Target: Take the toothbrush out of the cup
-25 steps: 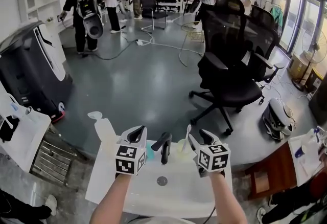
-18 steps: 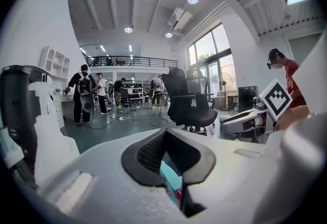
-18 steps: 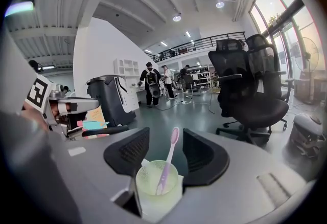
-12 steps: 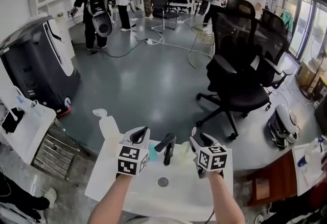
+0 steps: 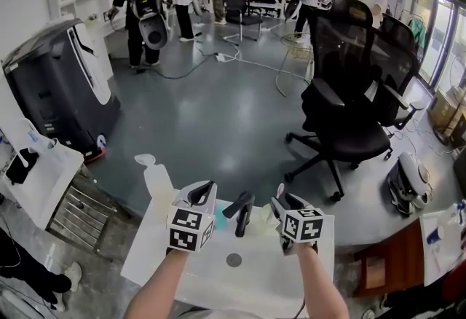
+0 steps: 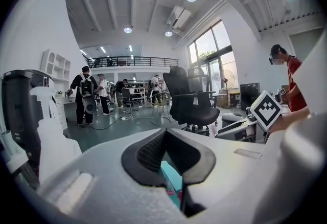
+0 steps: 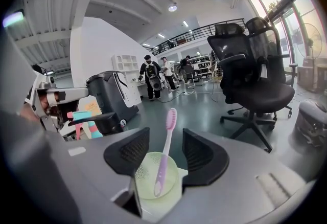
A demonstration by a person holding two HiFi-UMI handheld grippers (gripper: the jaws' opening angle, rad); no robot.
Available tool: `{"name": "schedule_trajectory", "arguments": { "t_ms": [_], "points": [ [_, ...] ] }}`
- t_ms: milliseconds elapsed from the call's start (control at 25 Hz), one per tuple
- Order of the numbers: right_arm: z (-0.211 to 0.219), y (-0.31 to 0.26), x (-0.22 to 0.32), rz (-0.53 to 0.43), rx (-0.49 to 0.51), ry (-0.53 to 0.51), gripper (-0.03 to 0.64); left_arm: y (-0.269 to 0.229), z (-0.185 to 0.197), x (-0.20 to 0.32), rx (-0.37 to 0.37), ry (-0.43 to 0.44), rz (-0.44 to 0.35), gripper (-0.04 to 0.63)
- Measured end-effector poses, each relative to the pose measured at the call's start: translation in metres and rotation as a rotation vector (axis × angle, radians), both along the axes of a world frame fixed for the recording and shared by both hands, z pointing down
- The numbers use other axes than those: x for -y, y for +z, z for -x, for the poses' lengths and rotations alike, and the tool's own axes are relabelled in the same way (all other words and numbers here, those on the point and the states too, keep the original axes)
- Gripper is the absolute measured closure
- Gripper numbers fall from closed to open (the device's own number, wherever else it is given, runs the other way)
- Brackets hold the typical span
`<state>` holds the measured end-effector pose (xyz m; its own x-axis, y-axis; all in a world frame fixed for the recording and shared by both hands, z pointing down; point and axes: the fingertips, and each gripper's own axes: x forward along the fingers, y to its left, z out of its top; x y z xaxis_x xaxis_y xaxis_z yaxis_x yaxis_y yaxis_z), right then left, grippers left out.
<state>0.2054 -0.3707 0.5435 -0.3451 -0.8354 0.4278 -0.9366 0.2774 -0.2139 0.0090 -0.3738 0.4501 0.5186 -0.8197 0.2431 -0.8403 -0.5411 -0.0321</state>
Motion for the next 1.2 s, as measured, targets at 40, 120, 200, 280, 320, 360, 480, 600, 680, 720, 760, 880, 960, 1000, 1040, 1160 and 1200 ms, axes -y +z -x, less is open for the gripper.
{"name": "schedule_trajectory", "arguments": {
  "t_ms": [40,120,200,280,320,360,480,600,680,720,760,880,960,1000,1040,1160,1200],
  "points": [
    [0.0,0.002,0.001,0.005,0.001,-0.001,0.428,0.0,0.001,0.0,0.001,-0.001,-0.001,0.598],
    [0.001,0.006,0.004,0.014,0.004,-0.005,0.428,0.0,0.002,0.0,0.003,-0.003,-0.003,0.598],
    [0.002,0.01,0.007,0.026,0.004,-0.008,0.43,0.001,0.004,0.001,0.007,-0.007,-0.004,0.598],
    [0.002,0.013,0.009,0.035,0.003,-0.013,0.433,0.002,0.006,0.002,0.01,-0.013,-0.002,0.598],
    [0.002,0.014,0.01,0.039,0.002,-0.016,0.434,0.003,0.008,0.002,0.012,-0.016,0.0,0.598],
    [0.002,0.016,0.011,0.043,0.001,-0.019,0.434,0.004,0.009,0.003,0.013,-0.019,0.001,0.598],
    [0.005,0.018,0.013,0.055,-0.004,-0.033,0.44,0.004,0.014,0.003,0.013,-0.03,0.003,0.598],
    [0.007,0.02,0.014,0.068,-0.011,-0.052,0.454,0.004,0.018,0.006,0.011,-0.04,0.004,0.598],
    [0.007,0.021,0.014,0.076,-0.013,-0.059,0.465,0.005,0.02,0.007,0.011,-0.045,0.007,0.598],
    [0.007,0.021,0.014,0.079,-0.014,-0.06,0.472,0.006,0.021,0.007,0.01,-0.048,0.009,0.598],
    [0.007,0.022,0.014,0.08,-0.015,-0.059,0.476,0.007,0.022,0.007,0.01,-0.05,0.01,0.598],
    [0.007,0.023,0.015,0.082,-0.019,-0.059,0.482,0.009,0.025,0.008,0.007,-0.056,0.012,0.598],
    [0.007,0.023,0.015,0.083,-0.021,-0.06,0.492,0.009,0.025,0.008,0.007,-0.058,0.014,0.598],
    [0.006,0.023,0.015,0.083,-0.023,-0.059,0.499,0.009,0.025,0.007,0.007,-0.058,0.014,0.598],
    [0.005,0.023,0.015,0.082,-0.025,-0.057,0.503,0.01,0.024,0.007,0.007,-0.058,0.014,0.598],
    [0.006,0.023,0.014,0.078,-0.029,-0.053,0.52,0.009,0.026,0.007,0.006,-0.059,0.013,0.598],
    [0.007,0.022,0.014,0.078,-0.03,-0.054,0.527,0.009,0.027,0.007,0.005,-0.06,0.012,0.598]
  ]
}}
